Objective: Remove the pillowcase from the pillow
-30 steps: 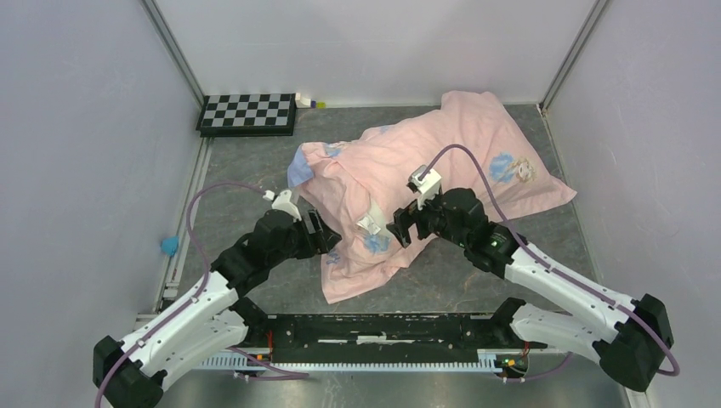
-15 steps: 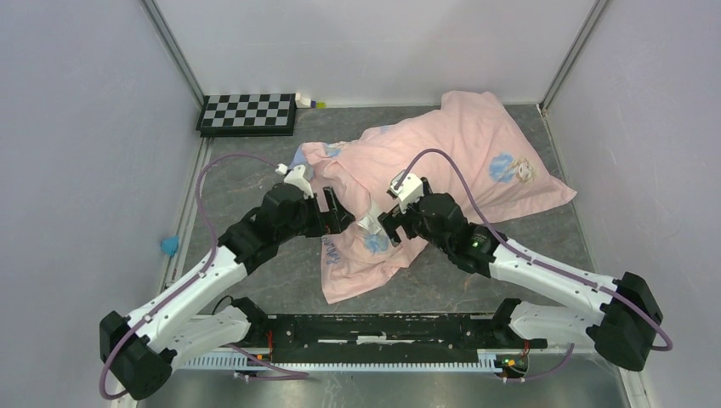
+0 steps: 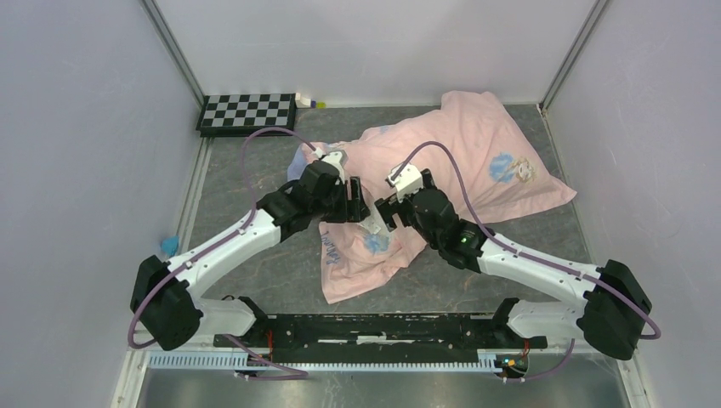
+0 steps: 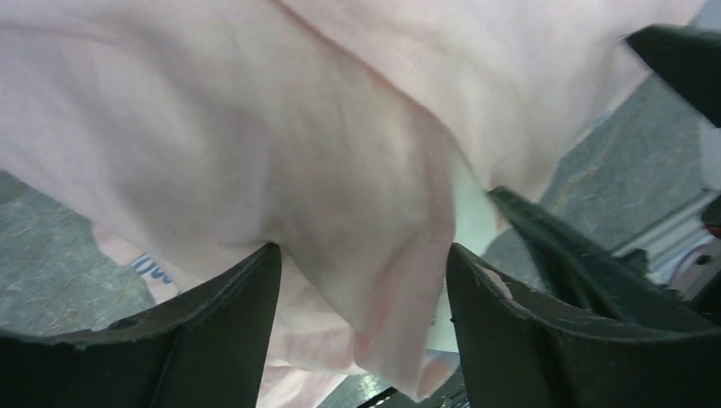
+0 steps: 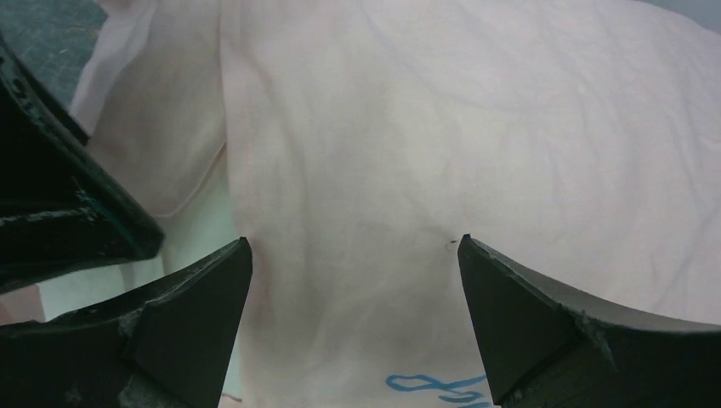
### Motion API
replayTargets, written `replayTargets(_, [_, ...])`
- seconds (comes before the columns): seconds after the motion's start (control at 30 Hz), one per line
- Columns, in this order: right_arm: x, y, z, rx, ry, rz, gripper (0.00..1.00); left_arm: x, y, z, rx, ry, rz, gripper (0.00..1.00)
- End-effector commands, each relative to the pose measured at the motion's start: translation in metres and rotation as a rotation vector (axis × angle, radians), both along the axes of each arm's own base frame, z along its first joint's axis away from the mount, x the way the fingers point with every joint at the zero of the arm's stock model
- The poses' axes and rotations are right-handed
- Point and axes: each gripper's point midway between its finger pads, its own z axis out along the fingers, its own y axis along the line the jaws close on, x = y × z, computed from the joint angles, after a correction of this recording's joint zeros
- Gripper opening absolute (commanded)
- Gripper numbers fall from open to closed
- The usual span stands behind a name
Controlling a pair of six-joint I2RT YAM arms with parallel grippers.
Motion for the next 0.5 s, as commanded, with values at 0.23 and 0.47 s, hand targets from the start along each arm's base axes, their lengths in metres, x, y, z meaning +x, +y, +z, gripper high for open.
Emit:
replayTargets(0.23, [0.027, -0.081, -0.003, -0.176, -0.082, -0.448, 0.98, 0.003, 0.081, -0.041, 0.004, 0.024, 0.244, 0.20])
replayTargets(0.47, [0.041, -0.166, -0.007, -0.083, -0.024, -0.684, 0.97, -0.015, 0.121, -0.073, -0.076, 0.060, 0.377, 0.02])
